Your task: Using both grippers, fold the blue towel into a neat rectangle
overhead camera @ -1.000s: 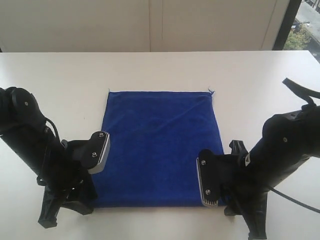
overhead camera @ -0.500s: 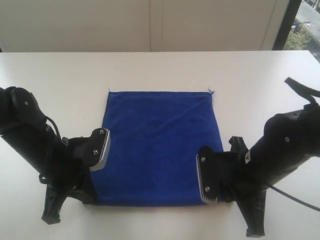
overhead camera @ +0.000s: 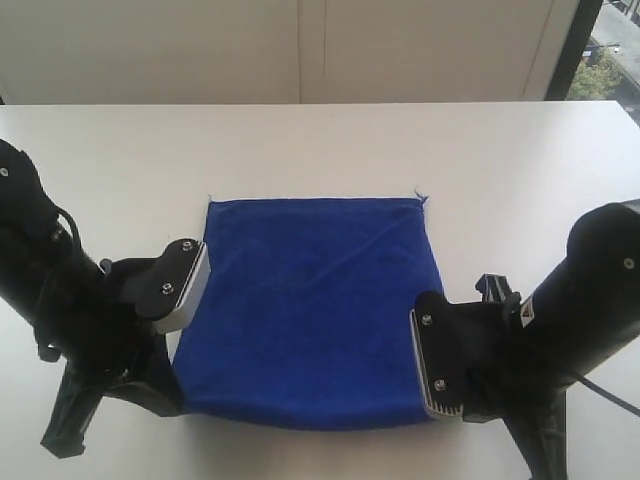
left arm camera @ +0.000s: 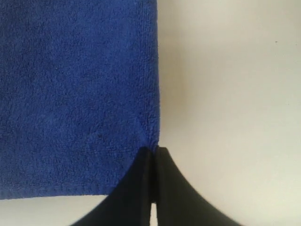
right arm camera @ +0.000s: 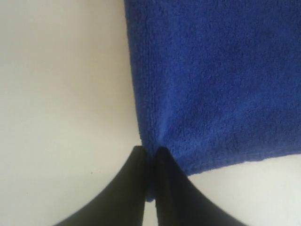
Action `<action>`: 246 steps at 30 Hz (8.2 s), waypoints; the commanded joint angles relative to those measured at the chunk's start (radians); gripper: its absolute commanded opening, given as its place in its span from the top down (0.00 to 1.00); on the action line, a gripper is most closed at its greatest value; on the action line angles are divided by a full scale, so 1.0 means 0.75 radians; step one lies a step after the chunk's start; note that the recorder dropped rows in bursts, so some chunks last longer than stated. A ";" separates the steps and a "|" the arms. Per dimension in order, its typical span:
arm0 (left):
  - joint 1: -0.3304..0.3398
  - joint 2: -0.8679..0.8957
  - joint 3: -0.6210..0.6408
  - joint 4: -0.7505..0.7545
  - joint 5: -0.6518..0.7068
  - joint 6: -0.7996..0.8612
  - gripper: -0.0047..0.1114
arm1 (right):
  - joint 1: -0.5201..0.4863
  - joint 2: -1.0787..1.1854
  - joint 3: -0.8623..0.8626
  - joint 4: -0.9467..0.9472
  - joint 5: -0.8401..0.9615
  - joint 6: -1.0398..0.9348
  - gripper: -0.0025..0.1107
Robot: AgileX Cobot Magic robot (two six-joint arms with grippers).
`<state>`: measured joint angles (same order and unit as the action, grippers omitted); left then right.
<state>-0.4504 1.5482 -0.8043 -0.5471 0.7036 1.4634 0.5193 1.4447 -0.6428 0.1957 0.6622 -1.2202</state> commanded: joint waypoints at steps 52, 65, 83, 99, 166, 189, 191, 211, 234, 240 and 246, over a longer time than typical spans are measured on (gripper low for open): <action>0.016 0.237 -0.632 0.569 -0.409 -0.656 0.96 | -0.217 0.296 -0.444 -0.375 -0.668 0.402 0.98; 0.064 0.303 -0.670 0.610 -0.448 -0.668 0.96 | -0.229 0.438 -0.536 -0.375 -0.740 0.402 0.98; 0.064 0.359 -0.670 0.610 -0.630 -0.663 0.96 | -0.229 0.503 -0.536 -0.375 -0.785 0.402 0.98; 0.064 0.489 -0.670 0.607 -0.809 -0.666 0.96 | -0.250 0.585 -0.536 -0.375 -0.961 0.402 0.98; 0.221 0.231 -0.666 0.606 0.248 -2.125 0.96 | -0.336 0.230 -0.536 -0.057 0.128 1.577 0.98; 0.397 -0.842 -0.044 0.540 0.064 -2.062 0.96 | -0.480 -0.951 -0.198 -0.130 0.209 1.574 0.98; 0.397 -0.947 0.019 0.540 0.031 -2.062 0.96 | -0.480 -1.100 -0.161 -0.130 0.190 1.574 0.98; 0.397 -1.274 0.262 0.583 -0.311 -2.045 0.96 | -0.480 -1.643 0.095 -0.236 -0.008 1.573 0.98; 0.397 -1.274 0.262 0.583 -0.311 -2.045 0.96 | -0.515 -1.705 0.100 -0.231 0.016 1.573 0.98; 0.397 -1.274 0.262 0.583 -0.311 -2.045 0.96 | -0.616 -1.821 0.100 -0.231 0.016 1.573 0.98; 0.397 -1.274 0.262 0.583 -0.311 -2.045 0.96 | -0.638 -1.926 0.103 -0.231 0.016 1.573 0.98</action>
<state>-0.1540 0.6002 -0.6143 -0.1074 0.4672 -0.0704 0.0489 0.0263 -0.5717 0.0238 0.6783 -0.0441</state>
